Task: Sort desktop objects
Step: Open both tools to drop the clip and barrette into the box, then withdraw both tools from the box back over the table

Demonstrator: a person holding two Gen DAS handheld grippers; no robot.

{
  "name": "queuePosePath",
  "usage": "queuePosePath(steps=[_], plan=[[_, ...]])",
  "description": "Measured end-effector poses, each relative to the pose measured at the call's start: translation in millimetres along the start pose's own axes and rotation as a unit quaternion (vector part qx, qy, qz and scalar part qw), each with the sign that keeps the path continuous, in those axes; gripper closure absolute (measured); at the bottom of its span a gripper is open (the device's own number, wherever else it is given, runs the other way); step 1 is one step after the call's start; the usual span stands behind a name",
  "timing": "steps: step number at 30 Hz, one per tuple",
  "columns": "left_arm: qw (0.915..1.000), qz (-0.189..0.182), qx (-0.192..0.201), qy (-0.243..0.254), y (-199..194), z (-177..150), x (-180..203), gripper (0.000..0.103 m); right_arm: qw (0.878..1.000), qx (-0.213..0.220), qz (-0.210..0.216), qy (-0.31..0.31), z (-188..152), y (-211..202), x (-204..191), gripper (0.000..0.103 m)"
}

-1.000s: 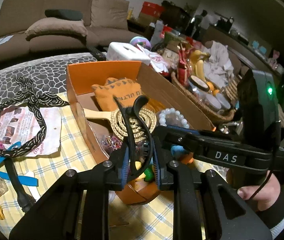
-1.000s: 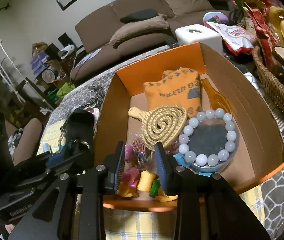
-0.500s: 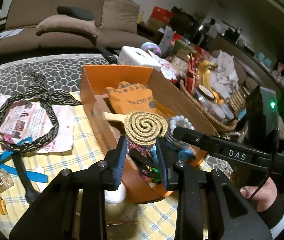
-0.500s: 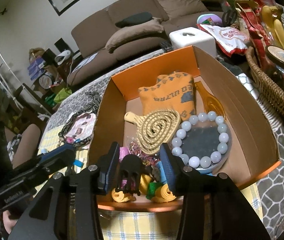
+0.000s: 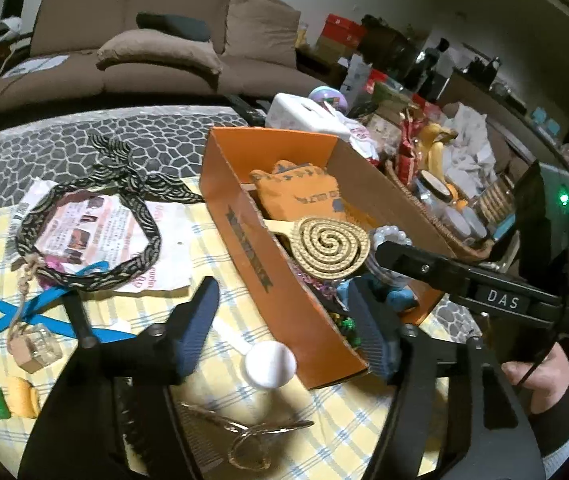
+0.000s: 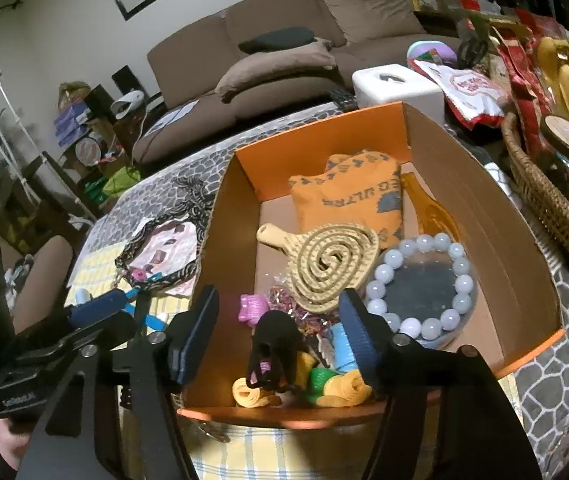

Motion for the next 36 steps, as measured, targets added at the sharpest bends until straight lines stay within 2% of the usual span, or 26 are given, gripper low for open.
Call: queuePosePath(steps=[1, 3, 9, 22, 29, 36], plan=[[1.0000, 0.003, 0.000, 0.000, -1.7, 0.0, -1.8, 0.032, 1.000, -0.001, -0.002, -0.006, -0.2, 0.7, -3.4, 0.034], [0.9999, 0.011, 0.003, -0.004, -5.7, -0.1, -6.9, 0.016, 1.000, -0.002, -0.004, -0.015, -0.3, 1.9, -10.0, 0.025], [0.9995, 0.025, 0.008, -0.017, -17.1, -0.1, -24.1, 0.001, 0.999, -0.004, -0.009, -0.037, 1.0, 6.6, -29.7, 0.014], [0.9956, 0.073, 0.018, -0.056, -51.3, -3.6, -82.3, 0.000, 0.996, -0.009, 0.003, -0.089, 2.9, 21.1, -86.5, 0.013], [0.9911, 0.115, 0.023, -0.063, -73.7, -9.5, -109.7, 0.000, 0.994, -0.010, 0.005, -0.112, 1.4, 29.5, -119.1, 0.011], [0.9877, 0.132, 0.030, -0.079, -99.8, -16.1, -130.5, 0.000, 0.991, -0.014, 0.006, -0.133, -3.1, 38.9, -149.2, 0.009]])
Point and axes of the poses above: each gripper's, at about its wrist camera, not at the fingertips, and y roughly the way its jaws point, x to its right, z to its top, the point moved 5 cm from there along y, roughly the way its jaws point, and after that the axes turned 3 degrees about -y, right-handed, at the moved point
